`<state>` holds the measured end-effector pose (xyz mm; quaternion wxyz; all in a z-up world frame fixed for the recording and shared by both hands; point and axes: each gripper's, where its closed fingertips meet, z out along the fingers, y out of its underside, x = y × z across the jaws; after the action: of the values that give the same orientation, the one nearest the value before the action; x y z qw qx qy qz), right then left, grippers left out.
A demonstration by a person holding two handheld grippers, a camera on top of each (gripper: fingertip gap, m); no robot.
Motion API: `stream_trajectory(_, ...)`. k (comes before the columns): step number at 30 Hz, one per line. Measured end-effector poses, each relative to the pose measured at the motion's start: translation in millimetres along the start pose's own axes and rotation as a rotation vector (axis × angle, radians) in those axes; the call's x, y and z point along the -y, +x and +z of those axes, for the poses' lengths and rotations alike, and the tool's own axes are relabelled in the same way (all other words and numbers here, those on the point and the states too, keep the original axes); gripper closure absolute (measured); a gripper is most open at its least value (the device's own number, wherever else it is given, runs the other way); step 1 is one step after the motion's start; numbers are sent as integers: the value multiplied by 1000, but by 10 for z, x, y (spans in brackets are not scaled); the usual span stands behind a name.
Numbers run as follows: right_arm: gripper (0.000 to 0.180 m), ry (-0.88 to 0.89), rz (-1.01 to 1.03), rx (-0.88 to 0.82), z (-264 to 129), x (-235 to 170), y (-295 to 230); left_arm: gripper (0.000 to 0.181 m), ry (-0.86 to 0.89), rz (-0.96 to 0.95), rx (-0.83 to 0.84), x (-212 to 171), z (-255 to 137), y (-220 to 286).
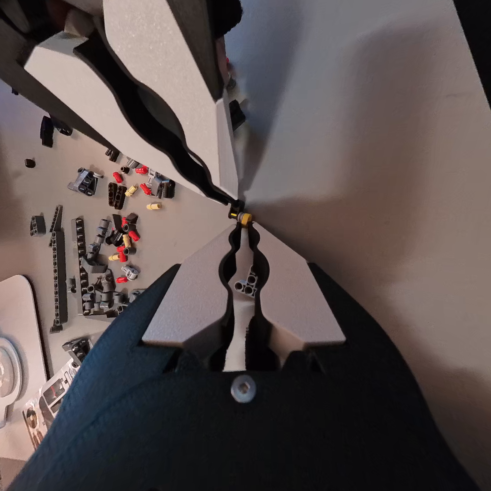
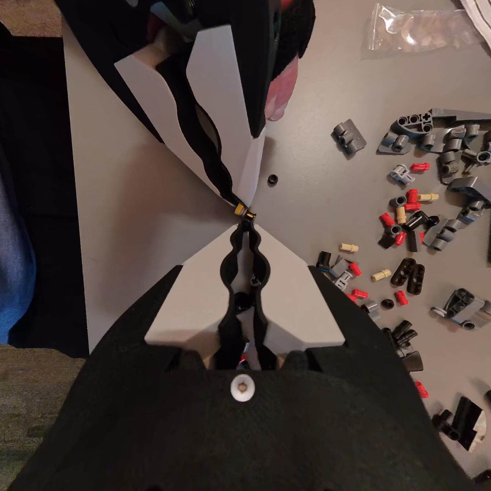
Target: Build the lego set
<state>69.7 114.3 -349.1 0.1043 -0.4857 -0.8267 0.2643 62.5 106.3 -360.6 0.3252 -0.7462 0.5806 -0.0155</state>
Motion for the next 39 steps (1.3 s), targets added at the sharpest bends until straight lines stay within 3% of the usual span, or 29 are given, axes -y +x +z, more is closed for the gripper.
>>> stream_trajectory(8, 178, -52, -51, -29, 14, -4, -8, 178, 31, -28, -12, 3, 2, -7)
stream_trajectory(26, 179, -215, -326, -278, 29, 2, -14, 178, 111, -57, -75, 9, 2, 5)
stream_trajectory(39, 178, -184, -153, -191, 36, -19, -3, 178, 127, -62, -97, 11, 5, 20)
